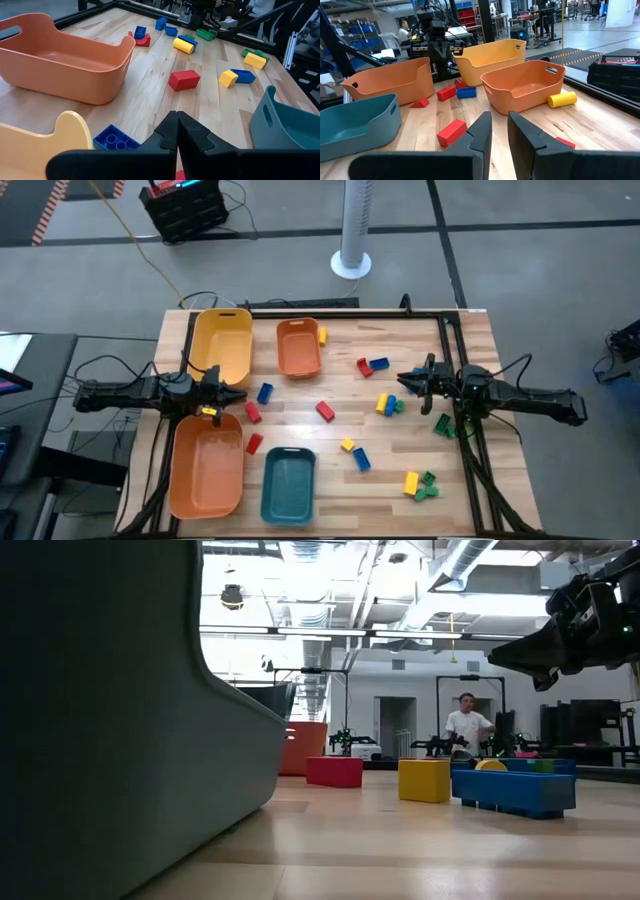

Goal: Sort blocks

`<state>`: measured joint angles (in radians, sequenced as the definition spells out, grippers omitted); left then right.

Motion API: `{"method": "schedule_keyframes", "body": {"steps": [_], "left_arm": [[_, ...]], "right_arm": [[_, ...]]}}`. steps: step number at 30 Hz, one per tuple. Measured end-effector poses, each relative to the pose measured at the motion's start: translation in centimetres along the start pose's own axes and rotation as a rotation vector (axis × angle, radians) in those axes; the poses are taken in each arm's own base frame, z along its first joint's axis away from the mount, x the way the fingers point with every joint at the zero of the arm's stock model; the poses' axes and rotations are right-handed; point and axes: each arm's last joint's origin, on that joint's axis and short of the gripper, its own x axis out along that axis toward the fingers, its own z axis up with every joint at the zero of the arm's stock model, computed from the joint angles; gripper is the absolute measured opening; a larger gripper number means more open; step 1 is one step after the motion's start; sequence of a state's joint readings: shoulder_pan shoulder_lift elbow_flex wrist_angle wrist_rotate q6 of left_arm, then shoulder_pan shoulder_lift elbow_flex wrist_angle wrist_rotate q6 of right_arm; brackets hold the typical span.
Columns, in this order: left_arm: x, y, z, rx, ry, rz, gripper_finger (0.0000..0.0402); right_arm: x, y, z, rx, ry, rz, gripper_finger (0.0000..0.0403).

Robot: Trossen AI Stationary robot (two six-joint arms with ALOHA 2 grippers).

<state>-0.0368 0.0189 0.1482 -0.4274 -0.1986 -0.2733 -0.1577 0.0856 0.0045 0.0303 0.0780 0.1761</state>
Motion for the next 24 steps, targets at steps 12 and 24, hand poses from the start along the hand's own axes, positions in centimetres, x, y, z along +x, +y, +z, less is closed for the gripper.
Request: {"method": "schedule_keyframes", "body": {"steps": [12, 24], "left_arm": [[0.00, 0.00, 0.00, 0.000, 0.000, 0.000, 0.0000], [0.03, -0.11, 0.39, 0.246, -0.046, -0.004, 0.0000]], "right_arm": [[0.00, 0.00, -0.01, 0.000, 0.000, 0.000, 0.0076], [0.00, 0.00, -0.01, 0.000, 0.000, 0.000, 0.0076]]}}
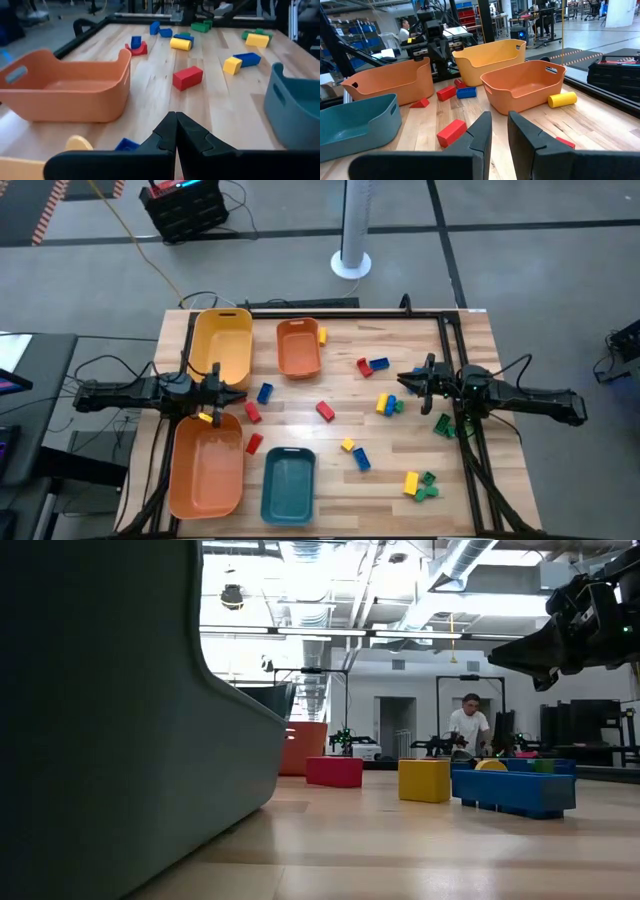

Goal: Sort blocks
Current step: Put the red wooden block into the yellow bin

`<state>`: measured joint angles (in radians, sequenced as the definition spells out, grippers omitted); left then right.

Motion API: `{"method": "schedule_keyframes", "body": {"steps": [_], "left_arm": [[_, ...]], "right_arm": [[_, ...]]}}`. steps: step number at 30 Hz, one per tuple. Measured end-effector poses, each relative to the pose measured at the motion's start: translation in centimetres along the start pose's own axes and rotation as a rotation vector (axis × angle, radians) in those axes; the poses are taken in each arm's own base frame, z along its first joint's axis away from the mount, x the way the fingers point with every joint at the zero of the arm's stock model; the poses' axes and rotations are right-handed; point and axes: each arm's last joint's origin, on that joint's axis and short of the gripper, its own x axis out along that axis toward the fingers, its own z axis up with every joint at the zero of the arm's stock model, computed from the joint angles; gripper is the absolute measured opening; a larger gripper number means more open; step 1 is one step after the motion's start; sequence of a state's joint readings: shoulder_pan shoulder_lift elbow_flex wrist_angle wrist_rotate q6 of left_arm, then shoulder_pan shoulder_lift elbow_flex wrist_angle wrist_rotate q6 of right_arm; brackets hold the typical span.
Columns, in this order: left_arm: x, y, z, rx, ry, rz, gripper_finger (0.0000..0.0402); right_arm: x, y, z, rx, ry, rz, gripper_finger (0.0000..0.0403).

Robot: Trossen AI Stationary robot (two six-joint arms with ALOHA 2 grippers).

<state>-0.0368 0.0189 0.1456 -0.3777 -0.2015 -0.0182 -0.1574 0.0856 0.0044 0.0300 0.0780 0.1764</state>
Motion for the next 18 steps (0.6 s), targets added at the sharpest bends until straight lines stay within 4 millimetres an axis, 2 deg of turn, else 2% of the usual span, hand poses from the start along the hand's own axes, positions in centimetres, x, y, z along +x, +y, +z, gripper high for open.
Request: {"method": "schedule_keyframes", "body": {"steps": [7, 8, 11, 13, 18], "left_arm": [[0.02, -0.01, 0.66, -0.052, -0.076, -0.001, 0.0000], [0.03, -0.01, 0.65, -0.052, -0.075, -0.001, 0.0000], [0.03, -0.02, 0.67, -0.077, -0.076, -0.003, 0.0000], [0.03, -0.02, 0.68, -0.161, -0.076, -0.007, 0.0000], [0.00, -0.02, 0.73, -0.423, -0.075, -0.020, 0.0000]], "right_arm": [[0.00, 0.00, 0.02, 0.000, -0.001, 0.000, 0.0076], [0.00, -0.01, 0.01, -0.027, -0.001, -0.002, 0.0076], [0.00, -0.14, 0.08, -0.265, -0.005, -0.024, 0.0076], [0.00, -0.19, 0.09, -0.370, -0.005, -0.030, 0.0076], [0.00, -0.40, 0.26, -0.492, -0.012, -0.075, 0.0076]]}}
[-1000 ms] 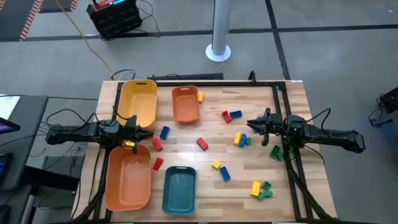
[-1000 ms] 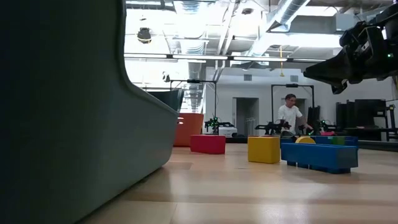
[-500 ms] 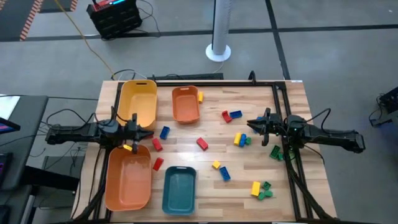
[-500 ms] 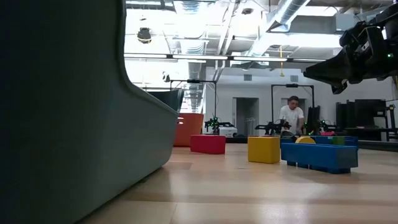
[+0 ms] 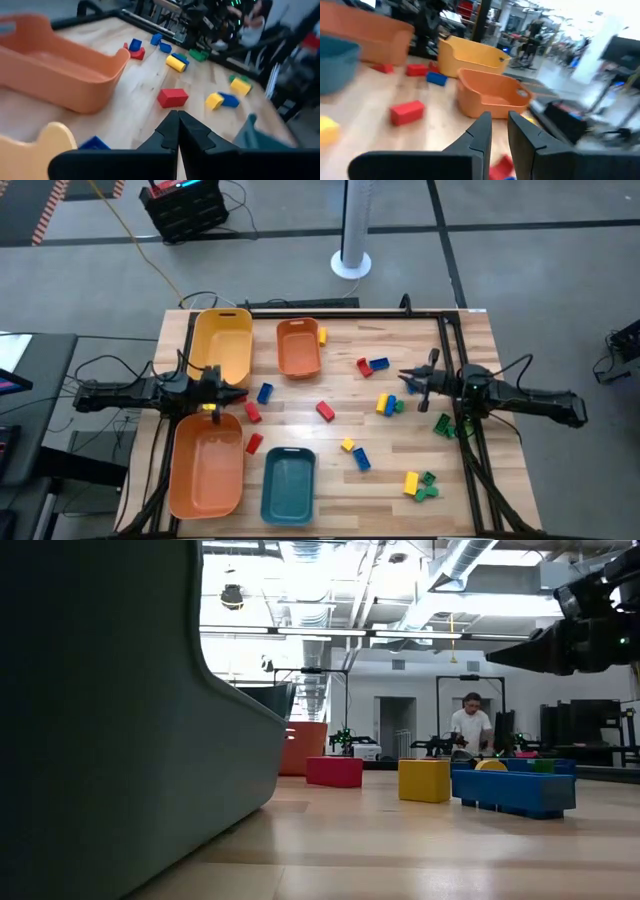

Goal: Sort blocks
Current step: Put the red wooden block into the yellow bin

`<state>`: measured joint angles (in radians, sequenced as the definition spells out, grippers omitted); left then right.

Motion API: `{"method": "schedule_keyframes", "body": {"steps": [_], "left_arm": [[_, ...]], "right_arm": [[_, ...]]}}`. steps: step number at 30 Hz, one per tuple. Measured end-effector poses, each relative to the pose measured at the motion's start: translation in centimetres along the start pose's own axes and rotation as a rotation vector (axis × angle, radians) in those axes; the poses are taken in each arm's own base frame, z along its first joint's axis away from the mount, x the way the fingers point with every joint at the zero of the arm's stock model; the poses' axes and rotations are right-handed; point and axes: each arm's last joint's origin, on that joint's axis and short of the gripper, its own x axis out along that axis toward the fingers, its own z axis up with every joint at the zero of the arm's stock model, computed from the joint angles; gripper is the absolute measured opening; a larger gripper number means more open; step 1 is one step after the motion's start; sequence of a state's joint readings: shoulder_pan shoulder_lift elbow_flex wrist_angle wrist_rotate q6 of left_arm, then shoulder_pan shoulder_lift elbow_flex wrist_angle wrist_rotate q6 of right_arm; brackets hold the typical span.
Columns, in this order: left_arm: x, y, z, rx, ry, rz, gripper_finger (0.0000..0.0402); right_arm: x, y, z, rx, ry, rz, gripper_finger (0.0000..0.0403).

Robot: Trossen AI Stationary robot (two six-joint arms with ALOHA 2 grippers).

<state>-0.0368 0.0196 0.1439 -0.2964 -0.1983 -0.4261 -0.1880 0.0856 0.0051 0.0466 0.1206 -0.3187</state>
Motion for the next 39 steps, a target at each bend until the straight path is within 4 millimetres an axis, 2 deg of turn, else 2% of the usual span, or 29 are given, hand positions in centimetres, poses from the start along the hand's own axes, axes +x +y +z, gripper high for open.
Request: {"method": "schedule_keyframes", "body": {"steps": [2, 7, 9, 13, 17, 21, 29, 35, 39], "left_arm": [[0.0, 0.0, 0.1, -0.068, -0.005, -0.002, 0.0000], [0.0, 0.0, 0.1, -0.089, -0.003, 0.000, 0.0000], [0.0, 0.0, 0.1, -0.091, -0.003, -0.001, 0.0000], [0.0, 0.1, 0.2, -0.101, -0.028, 0.031, 0.0000], [-0.1, 0.3, 0.2, -0.144, -0.059, 0.103, 0.0000], [-0.1, 0.3, 0.2, -0.205, -0.058, 0.104, 0.0000], [0.0, -0.3, 1.4, -0.075, -0.136, 0.054, 0.0000], [0.9, -1.5, 3.5, 0.089, -0.048, 0.085, 0.0000], [2.5, -2.6, 5.3, 0.213, 0.047, 0.124, 0.0000]], "right_arm": [[0.0, -0.1, 0.0, -0.049, 0.001, -0.017, 0.0076], [0.0, -0.2, 0.0, -0.040, 0.004, -0.027, 0.0076], [0.0, -0.2, 0.0, 0.059, 0.000, -0.024, 0.0076], [0.0, -0.1, 0.1, 0.377, -0.010, -0.006, 0.0076], [0.0, -0.1, 0.1, 0.538, -0.011, -0.004, 0.0076], [0.0, 0.1, 0.2, 0.650, -0.012, 0.021, 0.0076], [0.0, 0.2, 1.6, 0.608, -0.057, 0.113, 0.0074], [0.9, -0.5, 3.6, 0.491, -0.016, 0.070, 0.0064], [2.1, -0.6, 4.3, 0.469, -0.019, 0.041, 0.0064]]}}
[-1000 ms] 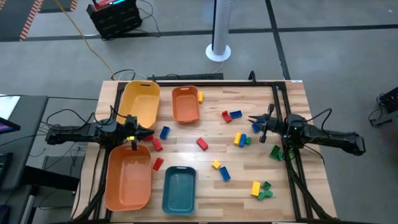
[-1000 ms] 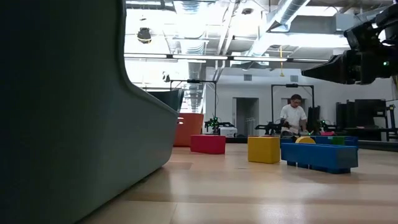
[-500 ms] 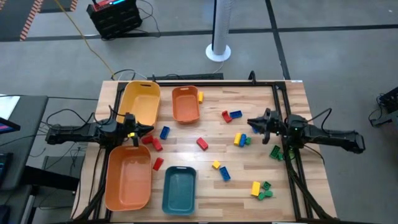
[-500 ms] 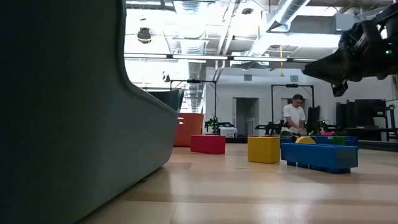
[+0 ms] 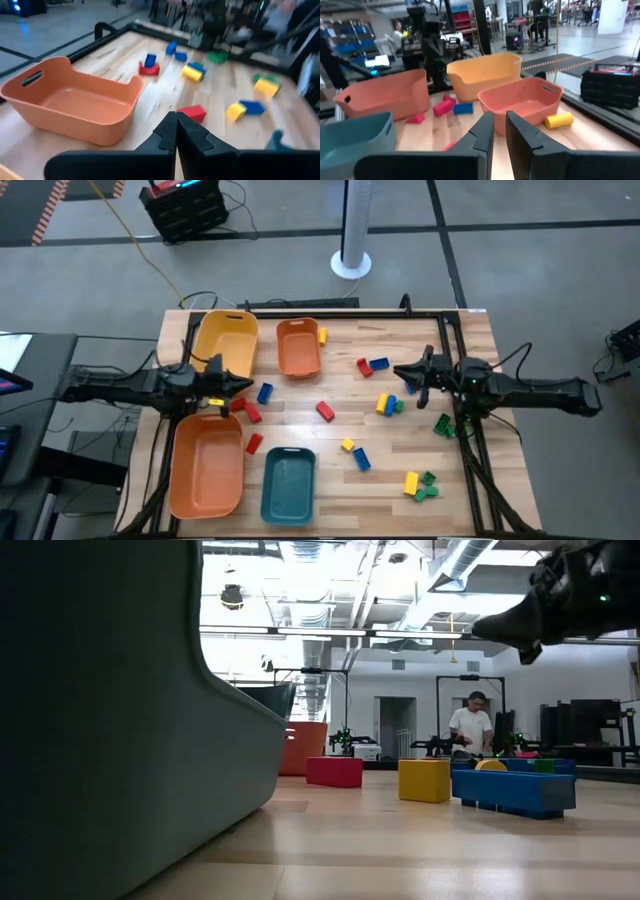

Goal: Sort blocks
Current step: Put the red wooden block into the yellow bin

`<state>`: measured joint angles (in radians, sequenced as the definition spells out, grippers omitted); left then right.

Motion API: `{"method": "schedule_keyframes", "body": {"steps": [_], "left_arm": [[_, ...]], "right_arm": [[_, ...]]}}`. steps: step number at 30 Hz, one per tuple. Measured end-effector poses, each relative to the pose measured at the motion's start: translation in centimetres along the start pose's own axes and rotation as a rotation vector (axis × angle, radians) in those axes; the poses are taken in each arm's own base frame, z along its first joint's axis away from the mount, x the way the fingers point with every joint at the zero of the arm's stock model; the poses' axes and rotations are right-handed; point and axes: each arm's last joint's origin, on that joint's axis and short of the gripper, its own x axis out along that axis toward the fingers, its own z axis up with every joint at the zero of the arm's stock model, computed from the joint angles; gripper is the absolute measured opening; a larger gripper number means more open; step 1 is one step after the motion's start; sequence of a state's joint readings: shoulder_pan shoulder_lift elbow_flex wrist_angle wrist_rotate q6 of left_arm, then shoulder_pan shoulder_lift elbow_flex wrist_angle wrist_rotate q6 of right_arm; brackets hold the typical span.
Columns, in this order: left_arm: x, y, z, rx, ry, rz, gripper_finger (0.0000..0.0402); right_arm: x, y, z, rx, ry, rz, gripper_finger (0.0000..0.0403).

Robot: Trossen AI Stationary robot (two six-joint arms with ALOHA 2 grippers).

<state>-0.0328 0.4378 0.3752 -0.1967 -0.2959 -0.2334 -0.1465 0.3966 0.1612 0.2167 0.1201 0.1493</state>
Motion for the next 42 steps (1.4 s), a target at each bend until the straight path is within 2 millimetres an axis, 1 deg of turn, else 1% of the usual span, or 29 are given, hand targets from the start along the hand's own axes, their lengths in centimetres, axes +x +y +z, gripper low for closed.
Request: {"method": "schedule_keyframes", "body": {"steps": [2, 7, 11, 13, 16, 20, 22, 24, 27, 30, 35, 42], "left_arm": [[1.0, -0.5, 1.0, 0.049, 0.047, 0.017, 0.0000], [4.0, -1.4, 3.0, 0.150, 0.201, 0.078, 0.0000], [6.1, -2.1, 4.6, 0.189, 0.331, 0.111, 0.0001], [7.3, -2.6, 5.3, 0.258, 0.396, 0.105, 0.0008], [8.9, -3.7, 6.0, 0.388, 0.482, 0.075, 0.0042], [12.0, -4.9, 6.9, 0.517, 0.557, 0.027, 0.0114], [13.6, -5.3, 7.1, 0.550, 0.603, -0.033, 0.0147], [15.4, -5.8, 7.2, 0.572, 0.659, -0.081, 0.0173], [17.8, -6.2, 6.8, 0.608, 0.764, -0.109, 0.0191], [19.7, -6.7, 7.0, 0.624, 0.797, -0.157, 0.0194], [22.8, -7.2, 6.2, 0.629, 0.848, -0.249, 0.0193], [26.4, -7.6, 5.5, 0.659, 0.869, -0.263, 0.0199]], "right_arm": [[0.7, 0.1, 0.1, 0.001, -0.006, 0.000, 0.0064], [2.3, 0.5, -0.8, 0.000, 0.044, 0.003, 0.0068], [3.1, 0.7, -1.1, -0.008, 0.093, -0.008, 0.0092], [3.7, 1.0, -1.0, -0.015, 0.106, -0.006, 0.0113], [4.3, 1.5, -1.1, -0.048, 0.139, 0.016, 0.0151], [4.9, 2.0, -1.3, -0.071, 0.148, 0.034, 0.0198], [5.0, 1.9, -1.4, -0.057, 0.153, 0.008, 0.0214], [5.0, 2.0, -1.6, -0.046, 0.164, -0.016, 0.0223], [4.8, 2.5, -1.4, -0.039, 0.145, 0.000, 0.0225], [4.3, 3.1, -1.0, -0.039, 0.118, 0.000, 0.0224], [3.3, 3.6, -1.0, -0.072, 0.135, -0.016, 0.0223], [2.2, 4.3, -0.9, -0.097, 0.137, -0.042, 0.0223]]}}
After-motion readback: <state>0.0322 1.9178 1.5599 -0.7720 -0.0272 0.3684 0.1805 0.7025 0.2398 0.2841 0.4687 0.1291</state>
